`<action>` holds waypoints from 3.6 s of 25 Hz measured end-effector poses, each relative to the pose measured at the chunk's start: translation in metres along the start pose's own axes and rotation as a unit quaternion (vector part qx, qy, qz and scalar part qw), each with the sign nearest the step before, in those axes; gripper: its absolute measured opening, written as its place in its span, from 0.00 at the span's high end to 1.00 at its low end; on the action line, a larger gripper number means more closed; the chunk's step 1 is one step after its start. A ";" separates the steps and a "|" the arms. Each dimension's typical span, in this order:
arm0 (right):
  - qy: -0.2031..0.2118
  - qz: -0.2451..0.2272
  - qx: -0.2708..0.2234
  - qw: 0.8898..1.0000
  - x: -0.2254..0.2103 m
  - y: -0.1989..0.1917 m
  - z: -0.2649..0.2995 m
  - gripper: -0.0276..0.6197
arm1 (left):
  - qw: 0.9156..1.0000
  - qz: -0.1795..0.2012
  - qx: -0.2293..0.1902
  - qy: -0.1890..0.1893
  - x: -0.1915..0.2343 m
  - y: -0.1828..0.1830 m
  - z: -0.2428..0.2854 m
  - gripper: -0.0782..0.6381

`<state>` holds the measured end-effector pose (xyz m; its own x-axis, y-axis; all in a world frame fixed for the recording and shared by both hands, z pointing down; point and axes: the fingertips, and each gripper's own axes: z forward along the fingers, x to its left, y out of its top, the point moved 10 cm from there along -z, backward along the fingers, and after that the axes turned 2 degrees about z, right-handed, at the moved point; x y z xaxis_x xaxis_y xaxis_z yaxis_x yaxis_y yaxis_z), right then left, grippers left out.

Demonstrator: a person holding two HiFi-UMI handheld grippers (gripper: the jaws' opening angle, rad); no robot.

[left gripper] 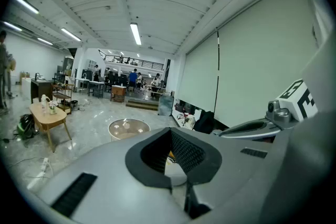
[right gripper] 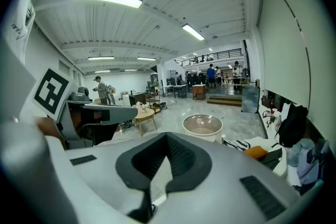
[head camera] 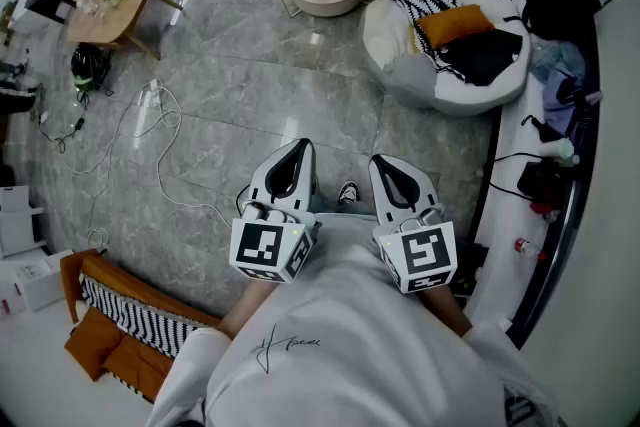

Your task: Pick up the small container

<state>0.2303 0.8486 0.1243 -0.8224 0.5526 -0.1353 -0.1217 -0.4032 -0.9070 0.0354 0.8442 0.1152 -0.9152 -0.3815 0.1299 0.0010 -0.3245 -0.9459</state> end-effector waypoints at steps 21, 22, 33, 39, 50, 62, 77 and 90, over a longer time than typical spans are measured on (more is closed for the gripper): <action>0.092 0.041 0.006 0.995 -0.001 0.000 0.012 0.93 | 0.999 -0.021 -0.008 -0.040 0.003 0.001 -0.004 0.87; 0.093 0.041 0.005 0.995 -0.001 0.000 0.015 0.93 | 0.999 -0.019 -0.008 -0.042 0.005 0.001 -0.001 0.87; 0.118 0.034 0.011 0.992 -0.008 0.018 0.071 0.93 | 0.998 -0.033 -0.014 -0.052 0.051 0.013 0.039 0.87; 0.109 0.042 -0.002 0.993 -0.010 0.040 0.112 0.93 | 0.998 -0.032 -0.008 -0.060 0.089 0.025 0.063 0.87; 0.082 0.025 0.010 0.996 -0.002 0.095 0.199 0.93 | 0.998 -0.023 -0.021 -0.059 0.173 0.061 0.105 0.87; 0.065 0.017 -0.007 0.998 0.001 0.152 0.289 0.93 | 0.999 -0.019 -0.040 -0.024 0.270 0.094 0.139 0.87; 0.002 0.040 -0.005 0.999 -0.012 0.171 0.339 0.93 | 0.998 -0.003 -0.040 -0.043 0.327 0.096 0.166 0.87; -0.014 0.038 -0.018 0.999 -0.041 0.192 0.374 0.93 | 0.998 0.001 -0.052 -0.019 0.354 0.110 0.197 0.87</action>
<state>0.0327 0.4755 0.1048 -0.8440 0.4999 -0.1943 -0.0382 -0.4173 -0.9080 -0.2086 0.5029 0.1157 -0.8992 -0.4155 0.1369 -0.0409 -0.2319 -0.9719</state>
